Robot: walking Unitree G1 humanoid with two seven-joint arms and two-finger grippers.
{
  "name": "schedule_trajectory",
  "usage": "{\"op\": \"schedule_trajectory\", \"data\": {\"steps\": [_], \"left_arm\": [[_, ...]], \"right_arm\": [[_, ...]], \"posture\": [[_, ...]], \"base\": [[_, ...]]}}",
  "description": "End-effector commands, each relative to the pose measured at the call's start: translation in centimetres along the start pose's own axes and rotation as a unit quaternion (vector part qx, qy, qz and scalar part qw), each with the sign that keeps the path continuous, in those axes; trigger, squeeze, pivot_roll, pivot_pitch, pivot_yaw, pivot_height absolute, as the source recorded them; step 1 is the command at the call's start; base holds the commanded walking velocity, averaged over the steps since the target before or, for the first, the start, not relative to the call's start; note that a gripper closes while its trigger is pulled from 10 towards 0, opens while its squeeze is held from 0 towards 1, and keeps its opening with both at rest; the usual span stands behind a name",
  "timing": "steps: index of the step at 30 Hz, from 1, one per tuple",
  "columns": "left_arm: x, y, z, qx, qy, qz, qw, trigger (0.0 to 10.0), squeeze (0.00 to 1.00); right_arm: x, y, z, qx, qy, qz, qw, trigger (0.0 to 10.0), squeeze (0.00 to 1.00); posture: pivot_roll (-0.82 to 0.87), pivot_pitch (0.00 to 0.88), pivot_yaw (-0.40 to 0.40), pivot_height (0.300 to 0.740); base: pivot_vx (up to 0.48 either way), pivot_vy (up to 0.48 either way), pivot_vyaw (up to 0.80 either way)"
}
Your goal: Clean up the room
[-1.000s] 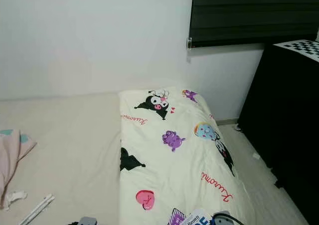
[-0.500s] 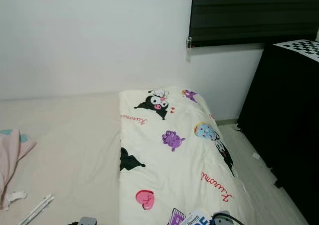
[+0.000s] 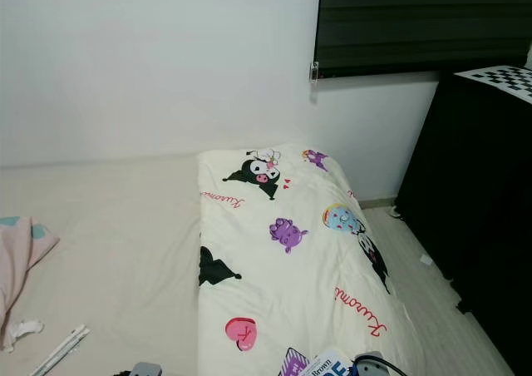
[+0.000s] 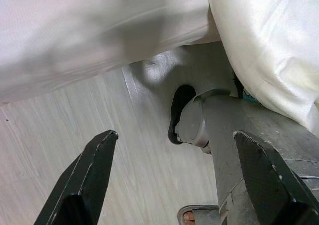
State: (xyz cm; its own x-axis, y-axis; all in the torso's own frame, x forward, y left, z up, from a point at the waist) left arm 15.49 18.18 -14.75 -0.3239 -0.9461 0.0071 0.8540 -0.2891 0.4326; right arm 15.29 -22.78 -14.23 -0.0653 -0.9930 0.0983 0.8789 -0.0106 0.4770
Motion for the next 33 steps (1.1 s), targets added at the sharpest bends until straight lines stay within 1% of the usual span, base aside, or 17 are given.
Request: {"op": "schedule_trajectory", "data": {"steps": [1, 9, 24, 28, 33], "left_arm": [[0.44, -0.15, -0.08, -0.005, -0.005, -0.003, 1.0, 10.0, 0.0], [0.37, 0.02, -0.09, -0.004, -0.006, -0.011, 1.0, 10.0, 0.0], [0.36, 0.05, -0.1, -0.006, -0.006, -0.016, 1.0, 10.0, 0.0], [0.38, 0.07, -0.1, -0.005, -0.007, -0.017, 1.0, 10.0, 0.0], [0.4, 0.14, -0.12, -0.004, -0.007, -0.018, 1.0, 10.0, 0.0]], "right_arm": [[-0.95, -3.12, 0.38, -0.058, 0.013, 0.01, 0.998, 10.0, 0.0], [-0.98, -3.15, 0.38, -0.059, 0.014, 0.011, 0.998, 10.0, 0.0], [-0.65, -3.15, 0.39, -0.061, 0.01, 0.016, 0.998, 10.0, 0.0], [-1.01, -2.9, 0.31, -0.057, 0.012, 0.012, 0.998, 10.0, 0.0], [-1.57, -3.12, 0.33, -0.059, 0.018, 0.01, 0.998, 10.0, 0.0]], "posture": [[-0.06, 0.0, -0.029, 0.74], [-0.06, 0.0, -0.03, 0.74], [-0.06, 0.0, -0.027, 0.74], [-0.06, 0.0, -0.024, 0.74], [-0.06, 0.0, -0.017, 0.74]], "base": [[0.0, 0.0, 0.0], [0.0, 0.0, 0.0], [0.0, 0.0, 0.0], [0.0, 0.0, 0.0], [0.0, 0.0, 0.0]]}}
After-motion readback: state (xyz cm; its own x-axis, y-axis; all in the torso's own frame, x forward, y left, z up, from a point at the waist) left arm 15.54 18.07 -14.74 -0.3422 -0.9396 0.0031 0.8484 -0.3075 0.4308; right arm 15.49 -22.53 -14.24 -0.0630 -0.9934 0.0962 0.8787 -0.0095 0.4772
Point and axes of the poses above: a point about 5 cm out from each wrist's last joint towards the gripper, its own z axis pointing back from the gripper into the wrist, its own y axis along the axis of the wrist's last joint, x = y × z, the point moved 5 cm from there along -z, pointing out of the wrist towards the gripper, and after that the axes turned 12 degrees about -z, right-handed, at the moved point
